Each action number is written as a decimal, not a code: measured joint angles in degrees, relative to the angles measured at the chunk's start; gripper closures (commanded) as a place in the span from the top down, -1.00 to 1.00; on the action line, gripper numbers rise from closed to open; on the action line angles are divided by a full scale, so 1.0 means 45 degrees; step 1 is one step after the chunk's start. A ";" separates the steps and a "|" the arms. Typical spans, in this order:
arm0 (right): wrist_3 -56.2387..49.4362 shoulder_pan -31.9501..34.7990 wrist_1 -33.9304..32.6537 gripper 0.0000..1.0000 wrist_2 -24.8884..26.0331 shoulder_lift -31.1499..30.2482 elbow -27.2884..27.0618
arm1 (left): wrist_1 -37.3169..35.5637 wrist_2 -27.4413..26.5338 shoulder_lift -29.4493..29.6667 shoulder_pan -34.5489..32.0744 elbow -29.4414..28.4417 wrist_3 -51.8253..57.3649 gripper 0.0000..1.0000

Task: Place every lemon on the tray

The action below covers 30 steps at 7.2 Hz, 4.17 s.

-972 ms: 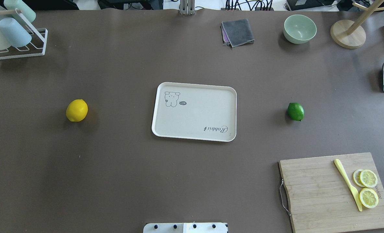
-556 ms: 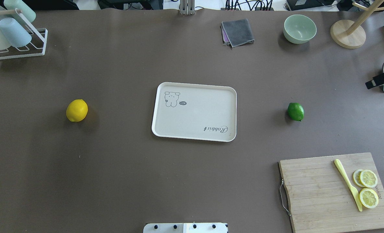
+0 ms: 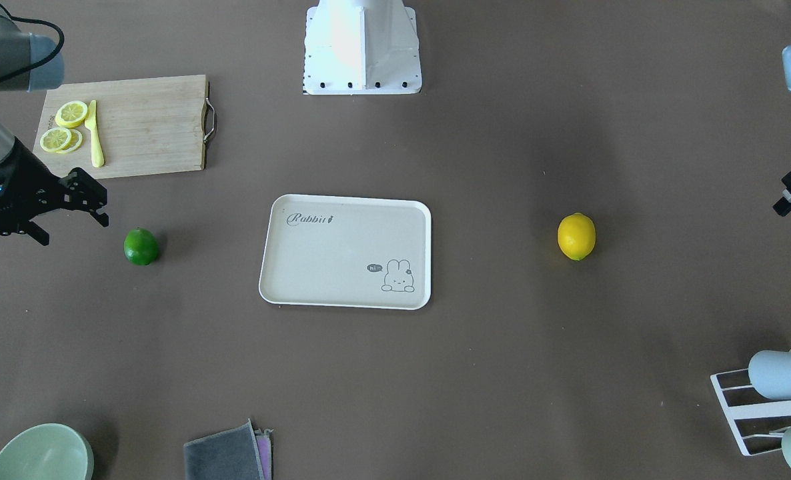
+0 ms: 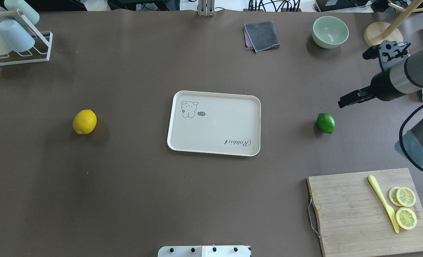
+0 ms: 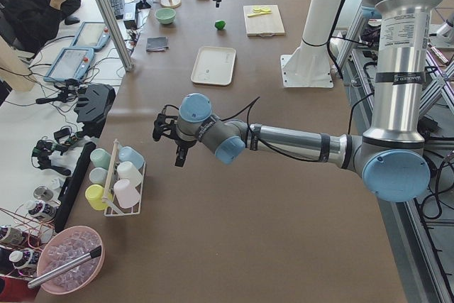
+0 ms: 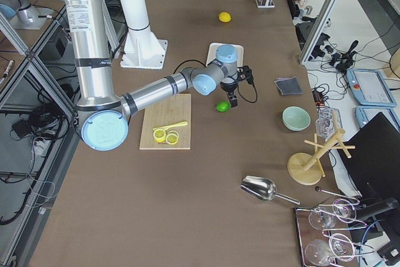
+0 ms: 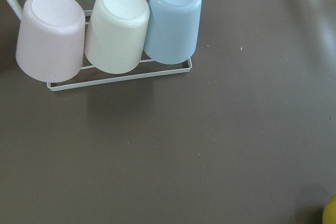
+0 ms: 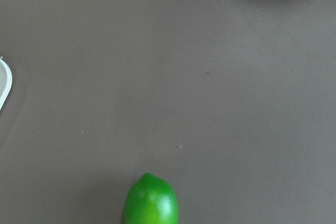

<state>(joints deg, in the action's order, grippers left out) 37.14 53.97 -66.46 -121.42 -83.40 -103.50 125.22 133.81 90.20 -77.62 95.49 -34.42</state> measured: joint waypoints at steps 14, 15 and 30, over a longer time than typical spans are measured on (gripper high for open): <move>0.1441 -0.1134 0.0793 -1.00 -0.0125 0.1484 0.1414 | 0.0257 -0.2157 0.1955 0.3341 -0.0104 -0.3133 0.95; 0.1775 -0.1056 0.0786 -1.00 -0.0260 0.1755 0.1355 | 0.0280 -0.2828 0.2307 0.4183 -0.0090 -0.3653 0.95; 0.5502 -0.1689 0.0765 -1.00 -0.0172 0.3983 0.1133 | 0.1609 -0.6374 0.1769 0.8156 -0.0200 -0.4967 0.43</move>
<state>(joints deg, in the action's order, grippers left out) 61.89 46.37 -63.02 -122.20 -65.47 -98.40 132.46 105.13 98.15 -40.92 94.59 -56.77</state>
